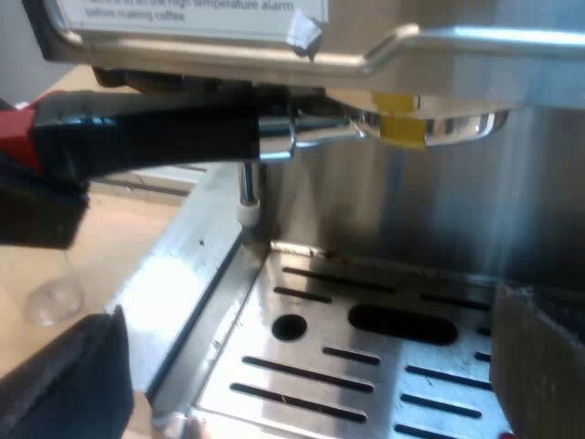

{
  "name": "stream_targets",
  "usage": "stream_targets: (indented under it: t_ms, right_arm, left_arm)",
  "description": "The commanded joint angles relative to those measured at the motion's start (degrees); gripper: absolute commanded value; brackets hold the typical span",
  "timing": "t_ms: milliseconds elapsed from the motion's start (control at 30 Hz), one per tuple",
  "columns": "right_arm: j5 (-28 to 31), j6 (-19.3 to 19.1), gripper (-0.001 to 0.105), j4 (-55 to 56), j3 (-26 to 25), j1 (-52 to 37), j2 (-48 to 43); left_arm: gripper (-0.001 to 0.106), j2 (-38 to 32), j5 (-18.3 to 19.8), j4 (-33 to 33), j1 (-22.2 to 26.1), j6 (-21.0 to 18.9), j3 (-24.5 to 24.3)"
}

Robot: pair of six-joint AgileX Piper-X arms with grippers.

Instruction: Put the handle in the coffee machine

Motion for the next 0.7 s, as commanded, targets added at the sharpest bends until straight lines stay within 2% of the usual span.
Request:
stream_targets:
  t_ms: [33, 167, 267, 333, 400, 500, 667, 700]
  right_arm:
    - [0.5, -0.2, 0.080, 3.2, 0.1, -0.6, -0.2]
    - [3.2, -0.2, 0.080, 4.0, 2.0, -2.3, -0.2]
    - [2.8, -0.2, 0.079, 2.9, 4.2, -4.1, -0.2]
    - [2.1, -0.4, 0.074, -0.1, 5.8, -5.0, -0.2]
    - [1.8, -1.9, 0.064, -4.6, 8.0, -5.8, -0.2]
    - [1.8, -2.3, 0.055, -9.0, 10.1, -6.3, 0.1]
    - [-1.0, -9.7, 0.055, -20.6, 10.8, -7.5, 4.9]
    - [-1.0, -9.9, 0.055, -23.9, 10.8, -7.8, 6.4]
  left_arm:
    - [0.000, -2.2, 22.2, -3.5, 0.8, -1.1, -2.0]
    - [0.000, -2.9, 22.2, -2.9, 0.8, -1.1, -2.0]
    - [0.000, -3.6, 22.2, -2.9, 0.8, -1.1, -2.1]
    - [0.000, -4.0, 22.2, -2.9, 0.8, -1.1, -2.0]
    - [0.000, -4.0, 22.1, -2.9, 0.8, -1.1, -2.0]
    - [0.000, -4.0, 22.1, -2.5, 0.8, -1.1, -2.0]
    - [0.000, -4.0, 21.4, -2.5, 0.8, -1.0, -2.0]
    - [0.000, -4.0, 21.1, -2.5, 0.8, -0.4, -2.0]
